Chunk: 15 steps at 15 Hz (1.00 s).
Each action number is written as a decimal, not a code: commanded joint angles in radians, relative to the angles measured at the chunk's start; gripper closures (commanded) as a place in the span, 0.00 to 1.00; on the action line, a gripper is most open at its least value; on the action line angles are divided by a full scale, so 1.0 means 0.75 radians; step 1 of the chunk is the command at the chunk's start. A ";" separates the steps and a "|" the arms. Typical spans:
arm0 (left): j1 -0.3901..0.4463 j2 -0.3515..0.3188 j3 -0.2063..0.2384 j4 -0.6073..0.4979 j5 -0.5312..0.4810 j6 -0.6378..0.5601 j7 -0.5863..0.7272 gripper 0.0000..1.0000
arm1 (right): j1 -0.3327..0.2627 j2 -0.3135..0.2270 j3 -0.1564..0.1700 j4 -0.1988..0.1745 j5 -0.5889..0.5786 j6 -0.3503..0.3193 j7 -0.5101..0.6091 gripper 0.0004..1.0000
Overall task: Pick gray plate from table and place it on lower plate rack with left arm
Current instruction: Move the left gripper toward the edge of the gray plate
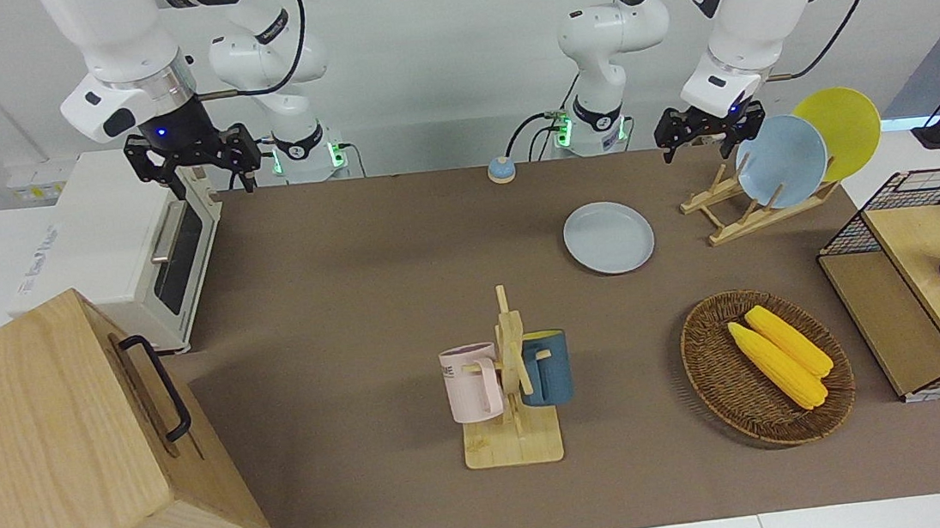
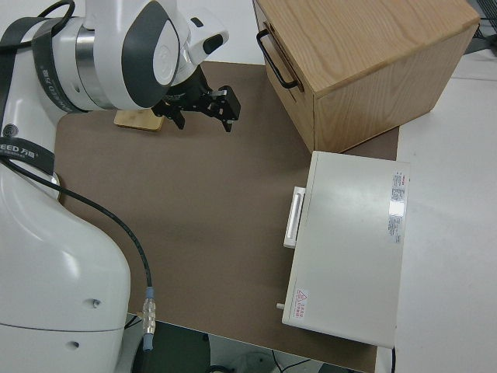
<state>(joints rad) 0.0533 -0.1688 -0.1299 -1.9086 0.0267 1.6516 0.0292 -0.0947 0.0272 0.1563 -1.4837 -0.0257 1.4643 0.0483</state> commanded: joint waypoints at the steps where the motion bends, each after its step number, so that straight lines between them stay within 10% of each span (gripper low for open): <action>1: -0.016 0.014 0.014 0.019 -0.031 -0.010 -0.004 0.00 | 0.010 0.001 -0.008 0.009 0.004 -0.001 0.005 0.02; 15: -0.006 0.006 0.028 -0.024 -0.070 0.009 -0.027 0.00 | 0.010 0.001 -0.008 0.009 0.004 -0.003 0.005 0.02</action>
<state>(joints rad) 0.0559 -0.1647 -0.1147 -1.9078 -0.0142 1.6545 0.0250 -0.0947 0.0272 0.1563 -1.4837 -0.0257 1.4643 0.0483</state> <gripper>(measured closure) 0.000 0.013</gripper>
